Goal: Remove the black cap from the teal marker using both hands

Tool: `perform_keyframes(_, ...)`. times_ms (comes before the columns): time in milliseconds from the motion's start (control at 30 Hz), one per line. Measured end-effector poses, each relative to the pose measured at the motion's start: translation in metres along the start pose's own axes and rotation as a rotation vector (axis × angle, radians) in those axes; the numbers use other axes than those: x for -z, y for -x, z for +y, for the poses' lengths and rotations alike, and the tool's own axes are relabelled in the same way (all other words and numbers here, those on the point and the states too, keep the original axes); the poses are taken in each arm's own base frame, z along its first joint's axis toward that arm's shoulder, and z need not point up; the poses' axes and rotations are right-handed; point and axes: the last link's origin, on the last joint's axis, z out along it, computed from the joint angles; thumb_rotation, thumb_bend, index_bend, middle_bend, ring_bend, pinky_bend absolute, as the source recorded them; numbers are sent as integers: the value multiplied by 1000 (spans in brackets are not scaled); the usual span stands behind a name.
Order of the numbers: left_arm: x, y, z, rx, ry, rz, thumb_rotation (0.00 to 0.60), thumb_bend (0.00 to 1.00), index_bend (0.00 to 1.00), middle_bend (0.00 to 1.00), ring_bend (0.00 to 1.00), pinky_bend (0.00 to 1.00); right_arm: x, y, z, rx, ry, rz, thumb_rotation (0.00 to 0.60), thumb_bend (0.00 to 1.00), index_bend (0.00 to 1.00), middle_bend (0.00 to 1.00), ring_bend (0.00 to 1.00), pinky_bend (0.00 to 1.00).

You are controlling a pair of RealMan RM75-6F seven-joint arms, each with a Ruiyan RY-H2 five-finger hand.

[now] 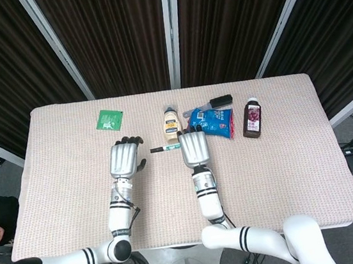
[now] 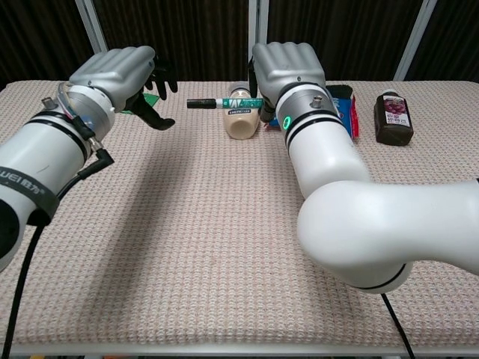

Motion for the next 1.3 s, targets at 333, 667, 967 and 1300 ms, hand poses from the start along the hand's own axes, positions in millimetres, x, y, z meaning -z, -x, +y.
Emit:
perform_keyframes(333,-5,1,15,-76,10,8,600,239,407,426,356,473,0,-3,-14,20,-19,17,600,327,635,574,328,295)
perform_keyframes(667,-5,-3,23,-123,19,51,600,257,471,489,421,538,1,0,-17,26,-21,6,600,327,636,574,328,295)
perform_keyframes(967,-5,4,21,-137,12,31,600,256,501,517,447,561,1,1,-17,23,-19,-1,600,327,635,573,328,295)
perform_keyframes(1300,-5,6,22,-140,14,34,600,283,539,548,478,585,0,1,-16,20,-18,-3,600,327,636,573,328,294)
